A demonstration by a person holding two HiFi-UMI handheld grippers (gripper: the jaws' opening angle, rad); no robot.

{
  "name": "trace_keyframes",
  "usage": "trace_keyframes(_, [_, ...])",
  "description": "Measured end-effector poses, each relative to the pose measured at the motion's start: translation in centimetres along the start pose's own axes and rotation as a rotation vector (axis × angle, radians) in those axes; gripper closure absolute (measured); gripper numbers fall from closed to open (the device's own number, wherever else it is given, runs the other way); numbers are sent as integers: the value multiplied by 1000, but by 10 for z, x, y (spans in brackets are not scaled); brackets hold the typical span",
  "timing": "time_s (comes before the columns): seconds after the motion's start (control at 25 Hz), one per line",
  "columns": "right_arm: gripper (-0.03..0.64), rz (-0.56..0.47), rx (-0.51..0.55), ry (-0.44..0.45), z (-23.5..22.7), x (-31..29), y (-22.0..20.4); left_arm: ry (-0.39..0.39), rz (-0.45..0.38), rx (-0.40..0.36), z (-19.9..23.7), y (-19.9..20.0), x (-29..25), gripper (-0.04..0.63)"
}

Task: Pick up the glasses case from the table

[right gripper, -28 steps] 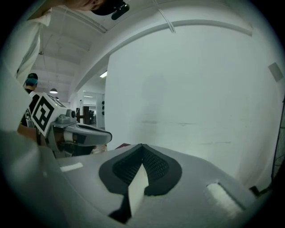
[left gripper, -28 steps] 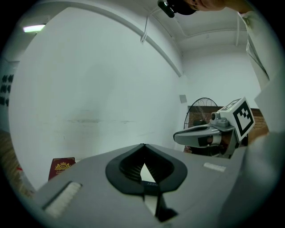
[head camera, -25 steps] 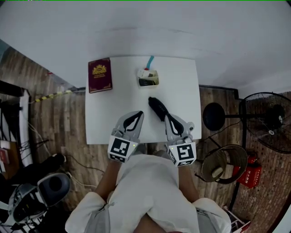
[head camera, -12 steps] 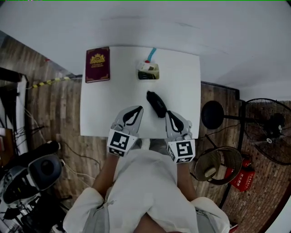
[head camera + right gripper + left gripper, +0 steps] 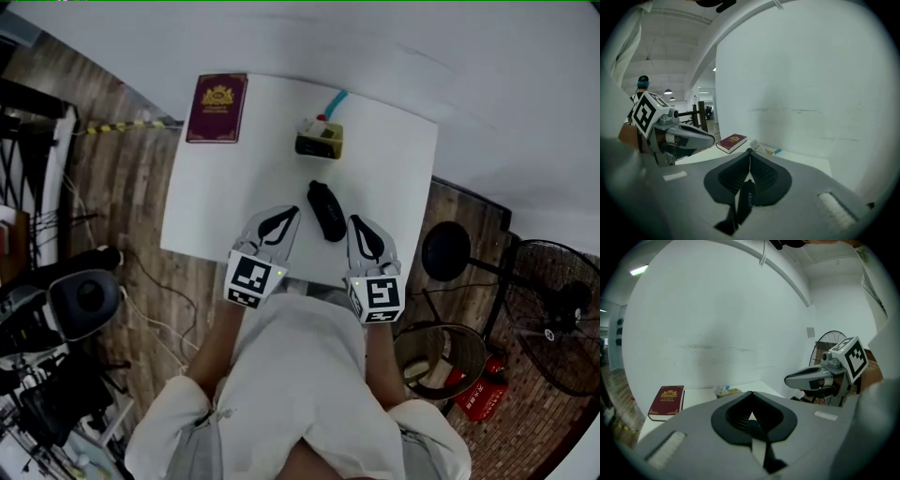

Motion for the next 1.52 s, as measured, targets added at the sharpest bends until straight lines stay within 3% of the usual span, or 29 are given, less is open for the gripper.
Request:
trace_keyframes(0.84, [567,220,-26,130,-18,-38,-83,39,151,65,-24,-61,-33,578])
trace_keyframes(1.52, [343,410,-37,171,-6,-75,-149,23,236,103,-33,-100,-44,578])
Point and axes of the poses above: the fingertips, and each gripper's own axes: x backward along the fingers, z to its left, y out of its top, the point moved 5 cm from there along x, backward along the fingers, and after that the axes turned 4 degrees about y, right-handed, at the moved point
